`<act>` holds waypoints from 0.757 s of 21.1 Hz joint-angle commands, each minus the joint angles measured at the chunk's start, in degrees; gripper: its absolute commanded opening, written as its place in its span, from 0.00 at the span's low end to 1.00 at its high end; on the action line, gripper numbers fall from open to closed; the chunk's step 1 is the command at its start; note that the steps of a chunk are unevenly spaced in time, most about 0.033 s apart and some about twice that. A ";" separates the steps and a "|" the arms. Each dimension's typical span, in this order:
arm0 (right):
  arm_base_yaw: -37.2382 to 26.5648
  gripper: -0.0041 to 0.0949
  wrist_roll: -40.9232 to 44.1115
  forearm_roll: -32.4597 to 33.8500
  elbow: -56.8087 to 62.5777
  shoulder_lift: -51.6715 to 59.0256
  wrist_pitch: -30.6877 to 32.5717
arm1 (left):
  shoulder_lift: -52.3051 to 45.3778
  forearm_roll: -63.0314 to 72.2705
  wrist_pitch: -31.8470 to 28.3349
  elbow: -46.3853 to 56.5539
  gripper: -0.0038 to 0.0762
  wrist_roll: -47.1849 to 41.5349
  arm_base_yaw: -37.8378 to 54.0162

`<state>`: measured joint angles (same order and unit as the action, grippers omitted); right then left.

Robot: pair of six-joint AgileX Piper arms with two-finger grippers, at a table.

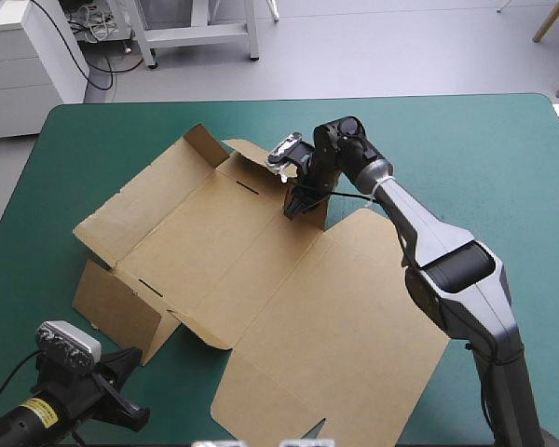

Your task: Fold the box

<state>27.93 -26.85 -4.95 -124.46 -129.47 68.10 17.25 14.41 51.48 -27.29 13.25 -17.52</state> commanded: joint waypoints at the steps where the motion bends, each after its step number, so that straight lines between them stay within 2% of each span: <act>1: -0.02 0.24 -1.84 -0.19 -2.03 3.93 -1.21 | 0.54 0.86 -3.45 -1.93 0.04 -0.17 -0.30; 4: -0.02 0.02 -3.98 -0.63 -2.03 3.93 -1.21 | 0.54 0.86 -3.45 -1.93 0.04 -0.17 -0.30; 9: 0.93 0.02 -7.30 -1.08 -2.13 3.93 -1.21 | 0.54 0.86 -3.45 -1.93 0.04 -0.17 -0.30; 16: 6.63 0.02 -11.99 -0.16 -6.77 4.52 -1.11 | 0.54 1.27 -3.45 -1.93 0.04 -0.17 -0.30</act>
<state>33.15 -37.22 -4.74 -129.01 -129.53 68.53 17.25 14.41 51.48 -27.29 13.25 -17.52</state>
